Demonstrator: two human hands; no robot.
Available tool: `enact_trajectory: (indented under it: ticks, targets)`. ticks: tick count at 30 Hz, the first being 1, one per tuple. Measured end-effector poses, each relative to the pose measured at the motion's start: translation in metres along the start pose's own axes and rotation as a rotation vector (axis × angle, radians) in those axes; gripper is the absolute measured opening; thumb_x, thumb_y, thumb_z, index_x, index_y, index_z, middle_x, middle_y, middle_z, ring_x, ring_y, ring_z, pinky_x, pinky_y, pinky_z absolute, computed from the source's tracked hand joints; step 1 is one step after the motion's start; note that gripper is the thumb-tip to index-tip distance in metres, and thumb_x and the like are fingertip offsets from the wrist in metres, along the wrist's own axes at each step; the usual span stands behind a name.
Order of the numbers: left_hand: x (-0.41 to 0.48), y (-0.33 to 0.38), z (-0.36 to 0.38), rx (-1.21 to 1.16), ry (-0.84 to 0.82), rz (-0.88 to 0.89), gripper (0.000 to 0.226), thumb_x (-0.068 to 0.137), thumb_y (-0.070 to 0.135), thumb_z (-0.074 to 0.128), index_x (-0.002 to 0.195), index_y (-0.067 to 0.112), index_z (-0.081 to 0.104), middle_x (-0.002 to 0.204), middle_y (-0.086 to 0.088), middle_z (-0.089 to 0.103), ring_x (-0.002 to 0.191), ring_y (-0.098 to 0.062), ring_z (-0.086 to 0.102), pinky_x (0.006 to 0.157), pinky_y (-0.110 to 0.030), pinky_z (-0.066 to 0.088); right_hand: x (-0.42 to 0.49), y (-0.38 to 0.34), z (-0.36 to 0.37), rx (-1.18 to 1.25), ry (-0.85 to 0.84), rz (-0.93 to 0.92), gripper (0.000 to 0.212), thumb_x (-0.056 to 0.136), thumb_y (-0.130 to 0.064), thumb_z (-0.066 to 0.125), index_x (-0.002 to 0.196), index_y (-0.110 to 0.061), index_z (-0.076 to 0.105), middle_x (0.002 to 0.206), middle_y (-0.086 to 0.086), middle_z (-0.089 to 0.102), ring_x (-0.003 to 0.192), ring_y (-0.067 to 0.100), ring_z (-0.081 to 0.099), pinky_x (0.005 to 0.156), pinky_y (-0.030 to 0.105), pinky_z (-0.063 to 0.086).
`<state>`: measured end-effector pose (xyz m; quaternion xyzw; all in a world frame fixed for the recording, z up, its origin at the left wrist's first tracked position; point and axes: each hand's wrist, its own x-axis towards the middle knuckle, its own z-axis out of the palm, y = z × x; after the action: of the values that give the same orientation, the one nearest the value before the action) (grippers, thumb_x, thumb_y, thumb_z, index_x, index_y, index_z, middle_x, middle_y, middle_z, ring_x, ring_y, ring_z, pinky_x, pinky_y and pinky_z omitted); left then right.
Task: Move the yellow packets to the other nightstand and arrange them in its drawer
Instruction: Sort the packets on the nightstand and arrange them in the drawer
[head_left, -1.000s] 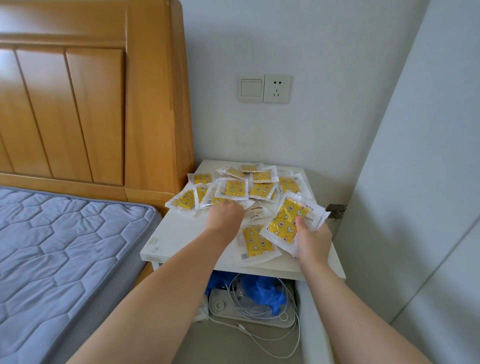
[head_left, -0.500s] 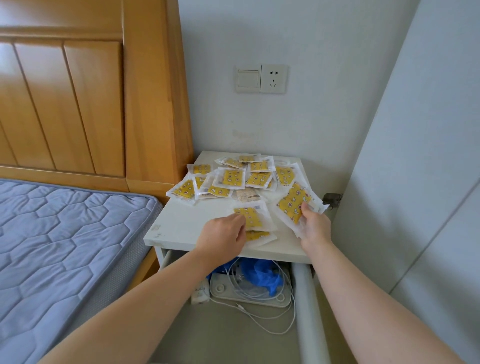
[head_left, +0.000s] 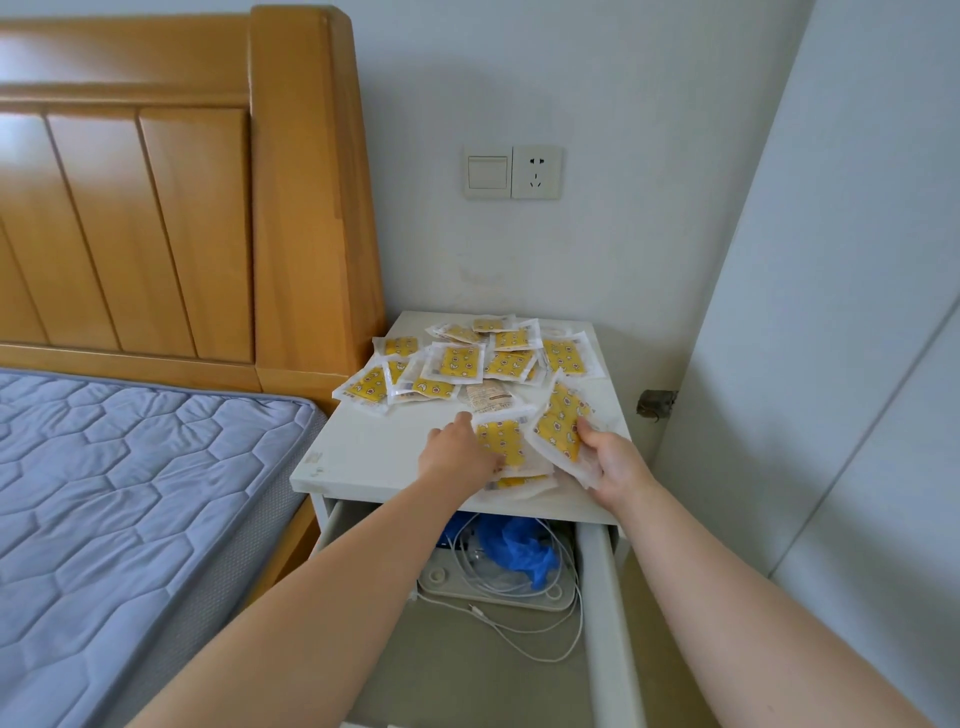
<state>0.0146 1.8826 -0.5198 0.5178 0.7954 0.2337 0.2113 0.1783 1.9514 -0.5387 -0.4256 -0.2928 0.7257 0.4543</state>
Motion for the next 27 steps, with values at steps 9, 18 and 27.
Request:
enact_trajectory:
  ticks: [9, 18, 27]
  targets:
    - [-0.008, 0.011, 0.010, -0.566, -0.047, -0.138, 0.085, 0.081, 0.002, 0.071, 0.149, 0.020, 0.024, 0.132, -0.011, 0.050, 0.118, -0.027, 0.053, 0.095, -0.037, 0.048, -0.014, 0.010, 0.004, -0.079, 0.065, -0.047, 0.025, 0.090, -0.018, 0.062, 0.113, -0.008, 0.062, 0.103, 0.012, 0.069, 0.090, 0.029, 0.066, 0.073, 0.043, 0.055]
    - [-0.019, 0.005, 0.008, -0.407, -0.064, -0.119, 0.066, 0.080, 0.007, 0.073, 0.140, 0.008, 0.043, 0.121, -0.009, 0.059, 0.112, -0.027, 0.058, 0.093, -0.033, 0.049, -0.024, 0.021, 0.005, -0.198, 0.253, -0.144, 0.029, 0.088, -0.023, 0.067, 0.113, -0.008, 0.061, 0.105, 0.009, 0.067, 0.098, 0.030, 0.064, 0.088, 0.045, 0.053]
    - [-0.050, -0.021, 0.005, -0.705, -0.375, -0.410, 0.041, 0.099, 0.036, 0.046, 0.101, -0.001, 0.063, 0.093, -0.018, 0.070, 0.081, -0.029, 0.069, 0.072, -0.036, 0.059, -0.034, 0.019, 0.009, -0.306, 0.210, -0.138, 0.031, 0.088, -0.020, 0.067, 0.116, -0.009, 0.063, 0.107, 0.009, 0.069, 0.094, 0.026, 0.067, 0.084, 0.043, 0.056]
